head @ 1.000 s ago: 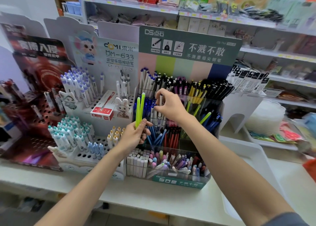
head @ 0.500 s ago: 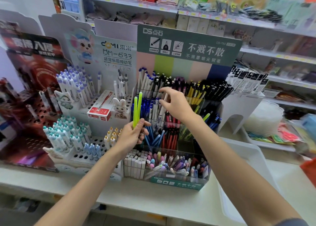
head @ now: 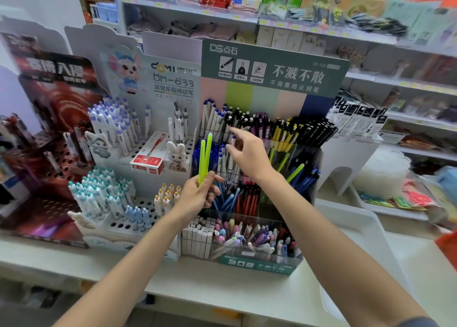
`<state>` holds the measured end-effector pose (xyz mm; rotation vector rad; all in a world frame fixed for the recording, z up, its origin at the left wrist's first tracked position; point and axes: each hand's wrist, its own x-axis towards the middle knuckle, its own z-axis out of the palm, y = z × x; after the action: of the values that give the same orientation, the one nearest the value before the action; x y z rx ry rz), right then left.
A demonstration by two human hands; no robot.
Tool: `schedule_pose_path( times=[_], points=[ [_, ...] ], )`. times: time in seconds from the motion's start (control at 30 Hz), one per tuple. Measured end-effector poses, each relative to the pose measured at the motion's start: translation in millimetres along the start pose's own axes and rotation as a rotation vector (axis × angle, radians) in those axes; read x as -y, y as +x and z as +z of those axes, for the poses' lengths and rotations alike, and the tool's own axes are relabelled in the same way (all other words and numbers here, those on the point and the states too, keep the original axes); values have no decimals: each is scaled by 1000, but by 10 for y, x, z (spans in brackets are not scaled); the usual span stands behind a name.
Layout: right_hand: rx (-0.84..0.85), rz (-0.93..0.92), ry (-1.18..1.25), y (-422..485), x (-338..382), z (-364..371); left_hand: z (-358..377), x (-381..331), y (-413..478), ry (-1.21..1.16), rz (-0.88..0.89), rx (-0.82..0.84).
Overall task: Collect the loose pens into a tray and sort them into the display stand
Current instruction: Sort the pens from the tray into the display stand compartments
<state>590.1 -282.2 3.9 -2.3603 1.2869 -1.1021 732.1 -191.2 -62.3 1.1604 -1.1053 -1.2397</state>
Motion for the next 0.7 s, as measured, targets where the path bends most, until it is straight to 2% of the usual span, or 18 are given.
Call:
schedule_pose_path(
  times=[0.2, 0.33, 0.53, 0.7],
  points=[
    [-197, 34, 83, 26, -14, -162, -126, -47, 2, -24, 7, -29],
    [-182, 8, 94, 109, 55, -317, -123, -137, 36, -15, 27, -18],
    [-508, -78, 265, 489, 288, -559, -99, -363, 171, -36, 91, -108],
    [-587, -165, 260, 806, 513, -472, -193, -443, 247, -65, 107, -131]
  ],
)
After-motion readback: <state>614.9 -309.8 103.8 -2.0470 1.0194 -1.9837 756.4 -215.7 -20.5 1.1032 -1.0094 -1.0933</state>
